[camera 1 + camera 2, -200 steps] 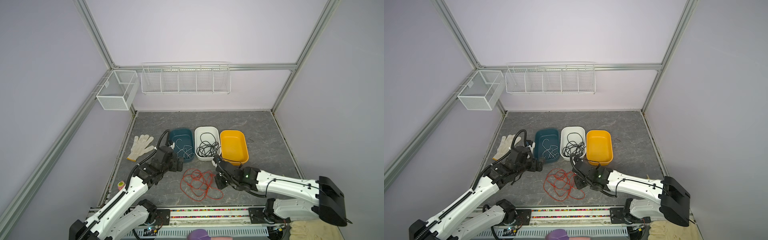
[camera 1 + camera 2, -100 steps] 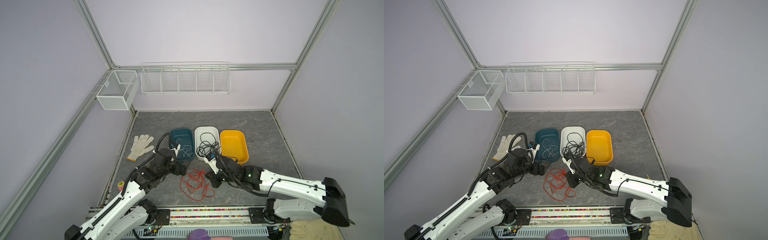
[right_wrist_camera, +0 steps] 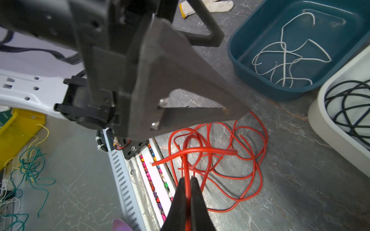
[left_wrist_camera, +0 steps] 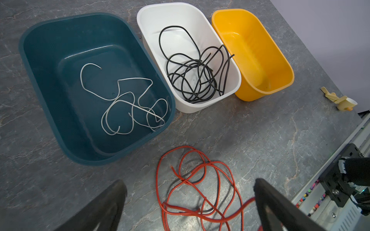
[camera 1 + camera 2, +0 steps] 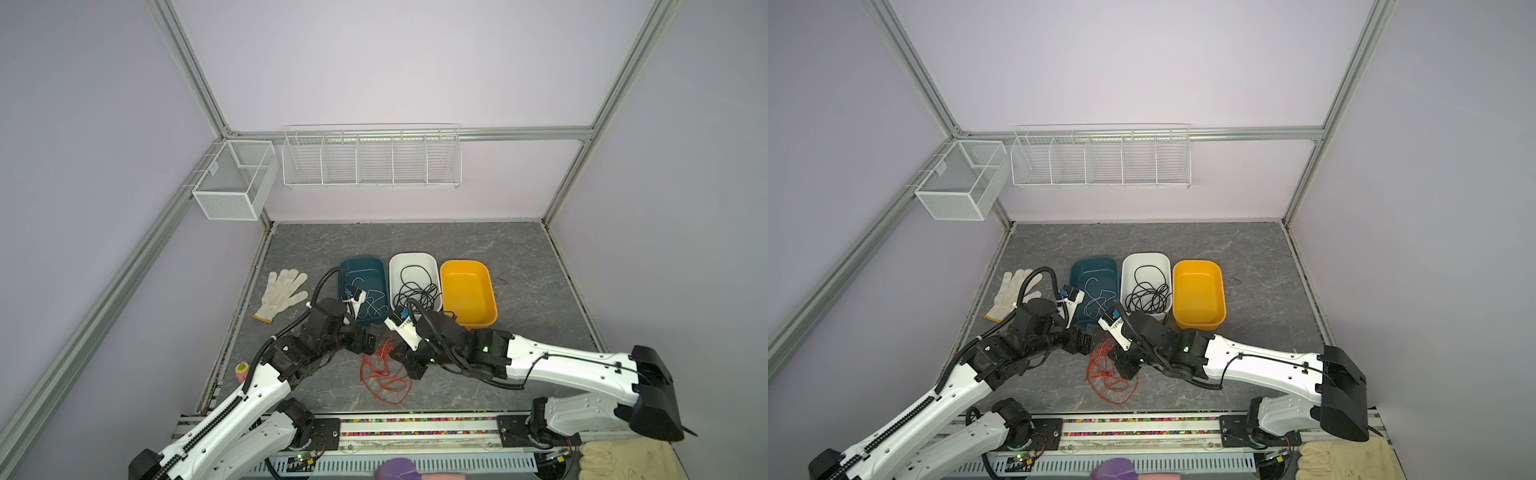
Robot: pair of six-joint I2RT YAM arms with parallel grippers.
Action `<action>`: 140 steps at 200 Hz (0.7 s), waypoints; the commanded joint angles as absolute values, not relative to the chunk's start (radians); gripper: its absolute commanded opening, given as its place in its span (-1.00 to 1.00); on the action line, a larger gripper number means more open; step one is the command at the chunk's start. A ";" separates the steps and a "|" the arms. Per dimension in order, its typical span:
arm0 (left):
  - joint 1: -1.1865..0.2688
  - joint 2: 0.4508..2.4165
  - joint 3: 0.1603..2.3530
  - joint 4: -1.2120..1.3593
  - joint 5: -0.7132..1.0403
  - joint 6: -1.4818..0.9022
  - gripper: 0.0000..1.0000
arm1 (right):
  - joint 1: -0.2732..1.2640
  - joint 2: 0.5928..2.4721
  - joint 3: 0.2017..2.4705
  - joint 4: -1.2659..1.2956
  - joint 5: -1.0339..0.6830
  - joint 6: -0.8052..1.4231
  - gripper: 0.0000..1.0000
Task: Untangle the cables
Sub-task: 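Reach the left gripper to the red wire while the right gripper holds it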
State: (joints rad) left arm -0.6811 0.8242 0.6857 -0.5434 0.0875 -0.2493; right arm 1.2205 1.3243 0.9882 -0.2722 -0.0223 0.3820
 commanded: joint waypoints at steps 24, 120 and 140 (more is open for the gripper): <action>-0.684 0.799 0.707 -0.552 0.132 -0.244 0.99 | 1.225 1.282 1.006 -0.301 -0.018 0.312 -0.87; -0.692 0.680 0.740 -0.595 0.431 -0.598 0.99 | 1.203 1.273 0.991 -0.352 0.046 0.310 -0.88; -0.723 0.596 0.690 -0.627 0.412 -0.646 0.88 | 1.199 1.278 1.000 -0.365 0.055 0.319 -0.87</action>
